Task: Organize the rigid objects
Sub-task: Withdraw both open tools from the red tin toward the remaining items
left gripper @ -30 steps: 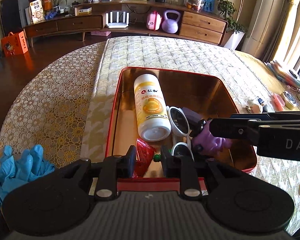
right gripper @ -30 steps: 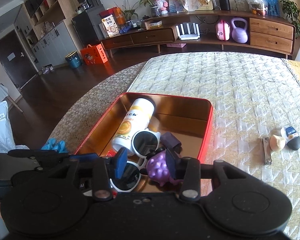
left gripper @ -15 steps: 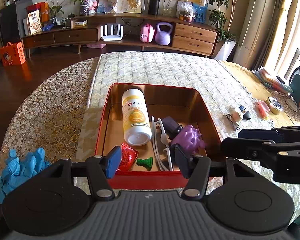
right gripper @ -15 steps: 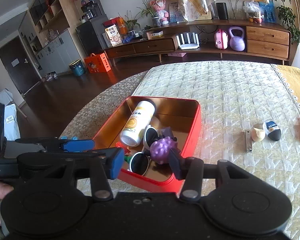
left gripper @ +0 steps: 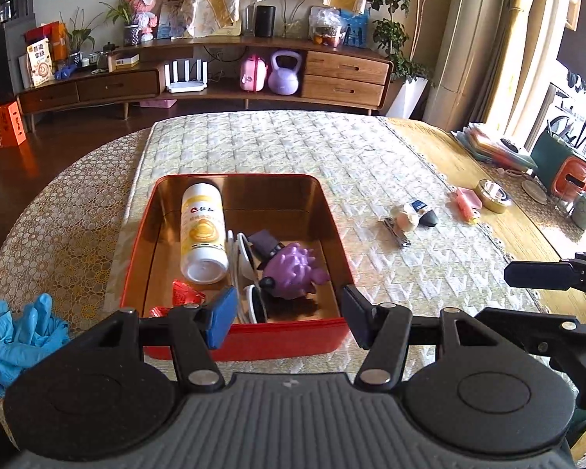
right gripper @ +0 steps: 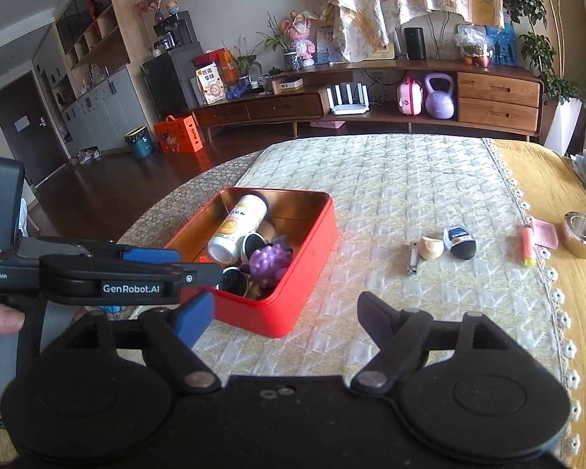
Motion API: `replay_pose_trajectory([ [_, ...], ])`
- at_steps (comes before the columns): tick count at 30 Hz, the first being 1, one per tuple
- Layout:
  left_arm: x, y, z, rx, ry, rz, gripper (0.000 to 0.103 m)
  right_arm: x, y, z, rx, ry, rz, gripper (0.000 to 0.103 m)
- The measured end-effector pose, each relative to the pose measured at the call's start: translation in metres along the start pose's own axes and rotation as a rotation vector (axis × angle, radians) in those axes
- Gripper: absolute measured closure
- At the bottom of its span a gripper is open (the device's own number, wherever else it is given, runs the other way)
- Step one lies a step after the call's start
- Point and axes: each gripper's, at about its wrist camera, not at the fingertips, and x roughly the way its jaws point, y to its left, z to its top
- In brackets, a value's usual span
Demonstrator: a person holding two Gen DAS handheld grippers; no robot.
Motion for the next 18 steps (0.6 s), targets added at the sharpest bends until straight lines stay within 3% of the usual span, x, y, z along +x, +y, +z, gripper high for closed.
replay_pose_trajectory([
  [3,0.002,-0.013,-0.001,0.011,0.0,-0.019,0.043,-0.011,-0.013,-0.006,-0.006,-0.014,-0.026,0.013],
  [5,0.004,-0.022,-0.001,0.015,-0.004,-0.031,0.03,-0.017,-0.023,-0.009,-0.003,-0.02,-0.046,0.011],
  [8,0.009,-0.037,0.001,0.02,-0.011,-0.046,0.025,-0.024,-0.039,-0.013,0.007,-0.029,-0.074,0.003],
  [18,0.043,-0.078,0.013,-0.008,0.004,-0.087,0.023,-0.041,-0.104,-0.024,0.043,-0.048,-0.211,0.001],
])
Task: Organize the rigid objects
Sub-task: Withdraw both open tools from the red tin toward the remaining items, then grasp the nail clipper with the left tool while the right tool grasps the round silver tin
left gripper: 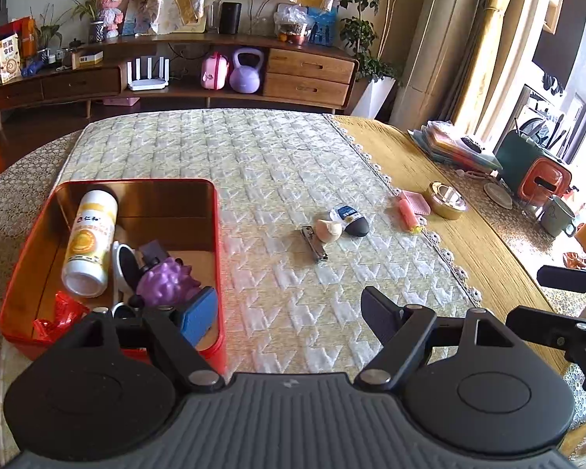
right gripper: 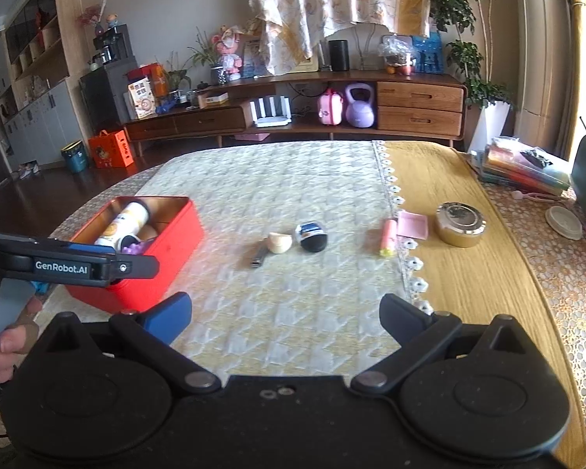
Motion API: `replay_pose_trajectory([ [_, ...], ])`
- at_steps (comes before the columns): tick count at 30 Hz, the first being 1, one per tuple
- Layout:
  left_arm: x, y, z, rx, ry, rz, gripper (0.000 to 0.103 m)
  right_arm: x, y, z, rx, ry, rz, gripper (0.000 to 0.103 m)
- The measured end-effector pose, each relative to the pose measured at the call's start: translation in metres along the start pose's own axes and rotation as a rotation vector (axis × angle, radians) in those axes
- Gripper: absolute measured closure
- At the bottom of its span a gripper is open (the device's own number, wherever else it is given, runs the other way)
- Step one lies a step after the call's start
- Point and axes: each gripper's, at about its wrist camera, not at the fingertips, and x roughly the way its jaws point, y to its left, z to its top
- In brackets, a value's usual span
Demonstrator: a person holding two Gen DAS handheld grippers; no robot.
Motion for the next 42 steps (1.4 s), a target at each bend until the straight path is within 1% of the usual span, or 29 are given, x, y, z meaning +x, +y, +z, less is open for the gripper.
replay_pose_trajectory([
  [10,0.047,-0.029,0.015,0.003,0.01,0.035,0.023,0.021,-0.077,0.014,0.061,-0.016,-0.136,0.001],
  [13,0.064,-0.036,0.018,0.016,0.015,0.061,0.023,0.032,-0.099,0.019,0.096,-0.015,-0.156,0.001],
  [17,0.088,-0.041,0.02,0.02,0.029,0.08,0.023,0.049,-0.118,0.022,0.106,-0.005,-0.176,0.001],
  [22,0.11,-0.045,0.02,0.017,0.03,0.101,0.023,0.074,-0.137,0.029,0.1,0.002,-0.206,0.001],
  [29,0.131,-0.047,0.017,0.029,0.023,0.151,0.023,0.115,-0.161,0.047,0.145,0.002,-0.253,0.001],
  [34,0.142,-0.047,0.015,0.036,0.022,0.161,0.023,0.145,-0.171,0.055,0.183,0.006,-0.299,0.004],
  [37,0.146,-0.047,0.013,0.034,0.021,0.164,0.023,0.158,-0.174,0.058,0.211,0.01,-0.303,0.006],
  [40,0.151,-0.047,0.012,0.029,0.029,0.163,0.033,0.171,-0.171,0.059,0.191,0.022,-0.317,0.007],
  [42,0.153,-0.046,0.011,0.034,0.023,0.17,0.037,0.179,-0.169,0.059,0.184,0.029,-0.341,0.011],
])
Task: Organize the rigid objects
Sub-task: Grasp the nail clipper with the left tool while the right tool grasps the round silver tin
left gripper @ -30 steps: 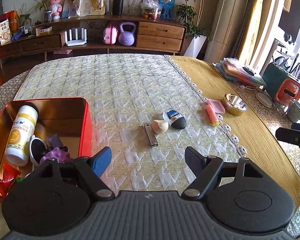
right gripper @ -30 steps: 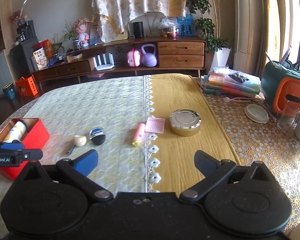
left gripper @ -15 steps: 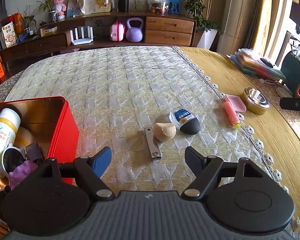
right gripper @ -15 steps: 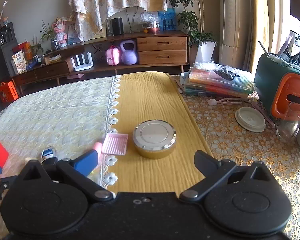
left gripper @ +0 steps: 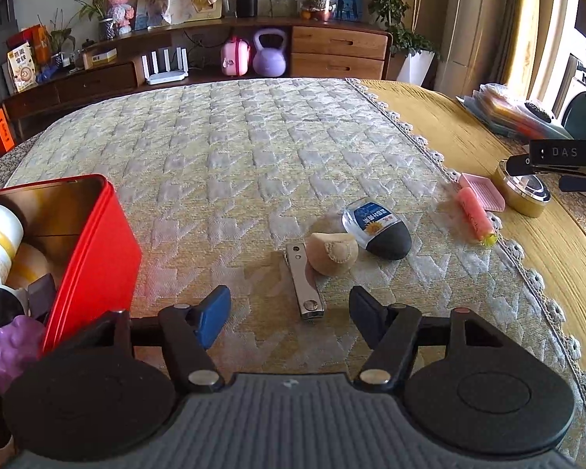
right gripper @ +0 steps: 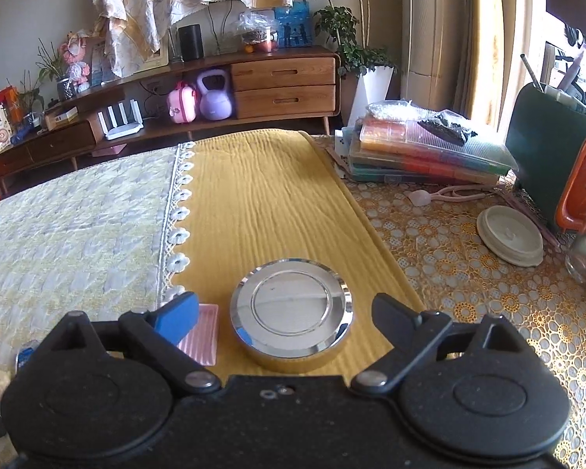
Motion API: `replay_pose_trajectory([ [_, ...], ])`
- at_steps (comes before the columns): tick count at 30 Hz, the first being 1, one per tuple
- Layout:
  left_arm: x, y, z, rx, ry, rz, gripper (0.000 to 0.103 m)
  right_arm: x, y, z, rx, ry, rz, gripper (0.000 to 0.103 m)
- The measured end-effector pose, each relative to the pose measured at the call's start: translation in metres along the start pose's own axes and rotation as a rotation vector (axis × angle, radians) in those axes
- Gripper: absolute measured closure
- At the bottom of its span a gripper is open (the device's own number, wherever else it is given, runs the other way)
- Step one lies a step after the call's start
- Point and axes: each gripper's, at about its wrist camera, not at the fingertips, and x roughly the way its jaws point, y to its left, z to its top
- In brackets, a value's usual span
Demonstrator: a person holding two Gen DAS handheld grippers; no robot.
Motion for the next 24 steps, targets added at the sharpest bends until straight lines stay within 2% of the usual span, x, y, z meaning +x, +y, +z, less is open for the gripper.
replay_pose_trajectory([
  [6,0.0,0.0,0.001,0.012,-0.023,0.017,0.056,0.02,0.0,-0.001,0.037,0.034,-0.037,0.023],
  [8,-0.001,-0.001,0.001,0.022,-0.03,0.017,0.066,0.025,-0.001,-0.003,0.049,0.052,-0.031,0.026],
  [14,-0.003,-0.006,-0.001,0.053,-0.041,0.006,0.089,0.024,-0.002,-0.008,0.05,0.028,-0.043,0.027],
  [24,-0.009,-0.004,-0.001,0.049,-0.022,-0.023,0.092,-0.006,-0.011,-0.016,0.091,0.027,-0.01,0.027],
])
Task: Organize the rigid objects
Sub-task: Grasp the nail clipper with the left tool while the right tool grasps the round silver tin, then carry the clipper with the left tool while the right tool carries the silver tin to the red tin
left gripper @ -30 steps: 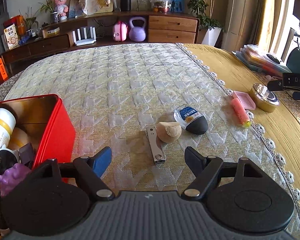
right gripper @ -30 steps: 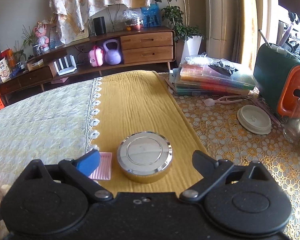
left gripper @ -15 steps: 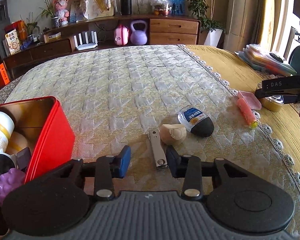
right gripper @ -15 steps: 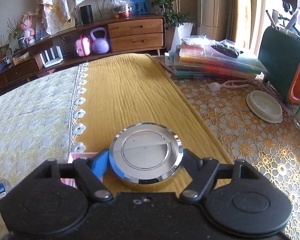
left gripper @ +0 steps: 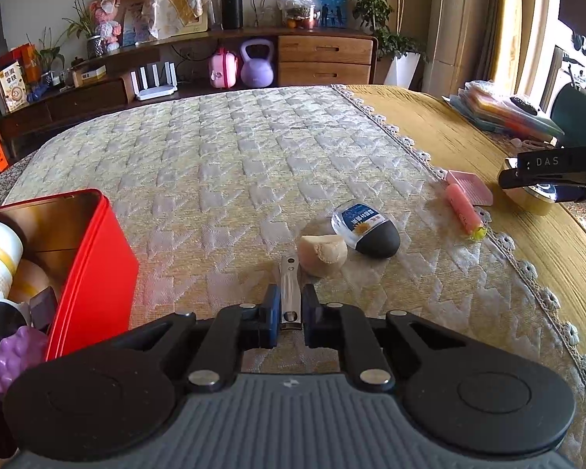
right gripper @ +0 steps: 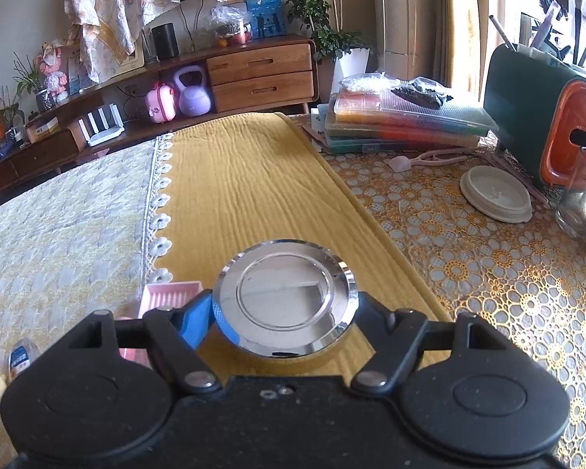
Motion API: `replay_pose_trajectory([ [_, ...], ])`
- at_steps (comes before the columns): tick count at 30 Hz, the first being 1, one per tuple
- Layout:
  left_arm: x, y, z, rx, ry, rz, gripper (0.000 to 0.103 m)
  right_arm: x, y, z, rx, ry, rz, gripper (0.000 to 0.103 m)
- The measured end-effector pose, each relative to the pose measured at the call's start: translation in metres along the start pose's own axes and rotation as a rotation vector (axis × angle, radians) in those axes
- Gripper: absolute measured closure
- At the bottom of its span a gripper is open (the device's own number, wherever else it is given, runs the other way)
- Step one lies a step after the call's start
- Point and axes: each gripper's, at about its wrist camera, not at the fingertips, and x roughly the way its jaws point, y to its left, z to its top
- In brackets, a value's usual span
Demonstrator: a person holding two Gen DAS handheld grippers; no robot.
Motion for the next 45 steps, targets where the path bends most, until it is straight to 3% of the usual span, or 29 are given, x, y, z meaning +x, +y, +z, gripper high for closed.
replay_pose_trajectory([
  [17,-0.041,0.014,-0.016,-0.03,0.059,-0.045,0.092,-0.117,0.024,-0.051,-0.085,0.002,0.117,0.027],
  [28,-0.095,0.026,-0.021,-0.021,0.021,-0.076,0.092,-0.177,0.066,-0.075,-0.152,0.009,0.222,0.027],
  [45,-0.169,0.087,-0.023,-0.077,-0.065,-0.091,0.094,-0.236,0.131,-0.086,-0.253,-0.042,0.329,0.027],
])
